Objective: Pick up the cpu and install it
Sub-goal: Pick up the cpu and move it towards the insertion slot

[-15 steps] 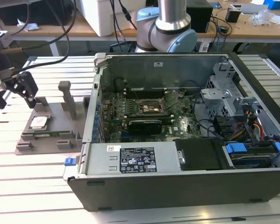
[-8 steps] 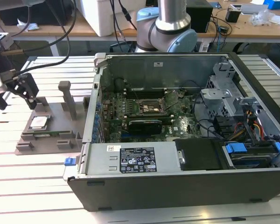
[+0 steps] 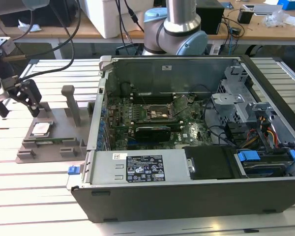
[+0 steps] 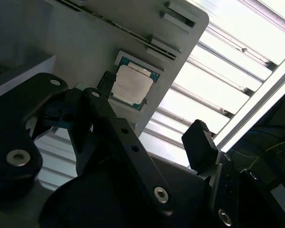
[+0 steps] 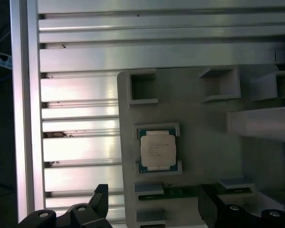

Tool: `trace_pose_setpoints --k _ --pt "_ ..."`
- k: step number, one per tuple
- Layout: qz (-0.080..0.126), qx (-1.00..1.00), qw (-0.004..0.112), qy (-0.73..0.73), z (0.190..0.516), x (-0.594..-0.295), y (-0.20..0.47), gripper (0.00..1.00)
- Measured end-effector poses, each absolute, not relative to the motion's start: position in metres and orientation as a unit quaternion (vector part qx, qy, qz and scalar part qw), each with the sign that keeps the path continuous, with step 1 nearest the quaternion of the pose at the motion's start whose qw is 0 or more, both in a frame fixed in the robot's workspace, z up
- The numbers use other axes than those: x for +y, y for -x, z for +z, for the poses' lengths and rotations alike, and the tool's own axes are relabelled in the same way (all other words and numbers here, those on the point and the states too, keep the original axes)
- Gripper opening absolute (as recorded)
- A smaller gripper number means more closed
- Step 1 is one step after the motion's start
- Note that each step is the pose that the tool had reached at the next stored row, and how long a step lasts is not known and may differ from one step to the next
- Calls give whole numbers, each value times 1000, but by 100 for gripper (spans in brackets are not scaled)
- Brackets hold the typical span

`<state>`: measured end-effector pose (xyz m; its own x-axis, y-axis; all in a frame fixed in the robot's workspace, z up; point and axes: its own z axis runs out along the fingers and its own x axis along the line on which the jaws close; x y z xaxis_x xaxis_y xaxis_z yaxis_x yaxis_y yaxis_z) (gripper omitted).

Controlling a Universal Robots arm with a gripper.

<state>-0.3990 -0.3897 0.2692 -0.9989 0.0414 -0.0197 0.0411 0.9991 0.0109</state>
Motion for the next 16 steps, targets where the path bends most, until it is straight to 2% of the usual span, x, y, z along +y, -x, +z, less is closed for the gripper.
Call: trace_pose_setpoints --k 16 --pt "5 1000 10 -21 254 -390 399 84"
